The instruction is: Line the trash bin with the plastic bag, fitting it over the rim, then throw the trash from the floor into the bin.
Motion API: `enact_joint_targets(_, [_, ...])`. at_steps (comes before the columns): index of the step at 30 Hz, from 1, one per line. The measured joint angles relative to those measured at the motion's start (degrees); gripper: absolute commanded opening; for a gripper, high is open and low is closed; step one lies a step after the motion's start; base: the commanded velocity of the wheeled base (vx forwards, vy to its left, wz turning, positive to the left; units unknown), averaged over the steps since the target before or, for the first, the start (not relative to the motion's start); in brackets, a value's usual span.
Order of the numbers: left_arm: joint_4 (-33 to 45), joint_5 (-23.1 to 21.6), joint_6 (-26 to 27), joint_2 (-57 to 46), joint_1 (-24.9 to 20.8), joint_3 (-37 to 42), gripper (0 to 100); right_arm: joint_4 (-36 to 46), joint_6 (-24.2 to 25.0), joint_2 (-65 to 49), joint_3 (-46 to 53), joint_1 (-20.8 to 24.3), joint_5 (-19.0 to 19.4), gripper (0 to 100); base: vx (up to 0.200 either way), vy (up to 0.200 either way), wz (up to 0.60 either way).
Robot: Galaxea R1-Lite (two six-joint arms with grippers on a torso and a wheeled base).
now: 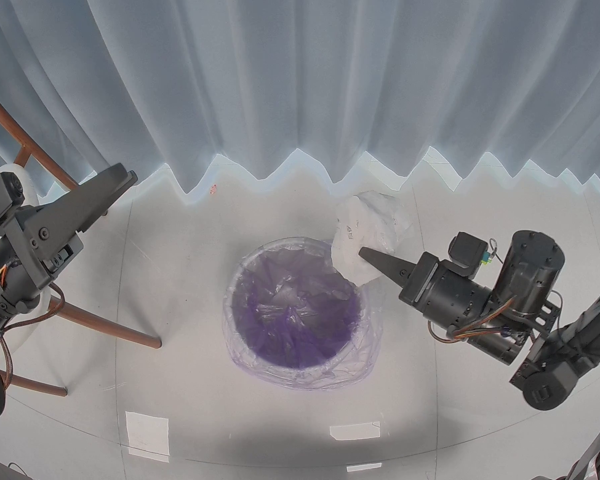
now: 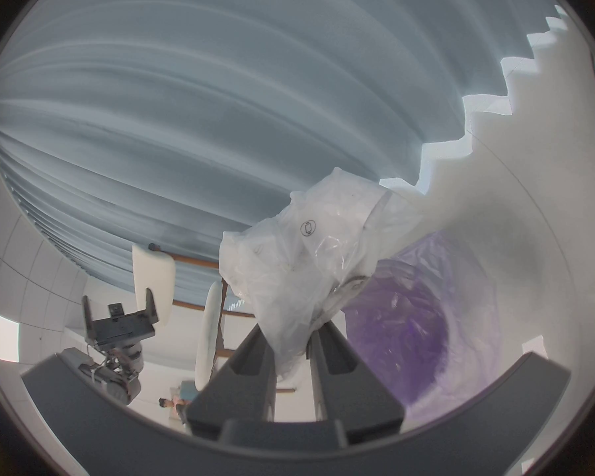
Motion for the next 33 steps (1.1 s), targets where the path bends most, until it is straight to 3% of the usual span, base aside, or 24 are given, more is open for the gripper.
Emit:
enact_joint_targets(4, [-0.05, 0.01, 0.05, 0.00, -1.11, 0.50, 100, -11.01, -0.06, 8.08, -0.59, 0.00, -2.22, 0, 0.000, 0.000, 0.00])
enact_joint_targets(8, [-0.13, -0.02, 0.11, 0.04, -2.18, 1.07, 100, -15.43, -0.13, 15.85, -3.01, 0.05, -5.50, 0, 0.000, 0.000, 0.00])
enact_joint_targets(12, [-0.13, -0.05, 0.21, 0.11, -3.45, 1.88, 100, -16.10, 0.06, 21.55, -5.95, 0.51, -7.83, 0, 0.000, 0.000, 0.00])
enact_joint_targets(33, [-0.16, -0.21, 0.29, 1.27, -7.28, 4.55, 100, -16.20, 2.71, 34.21, -10.31, 3.78, -8.75, 0, 0.000, 0.000, 0.00])
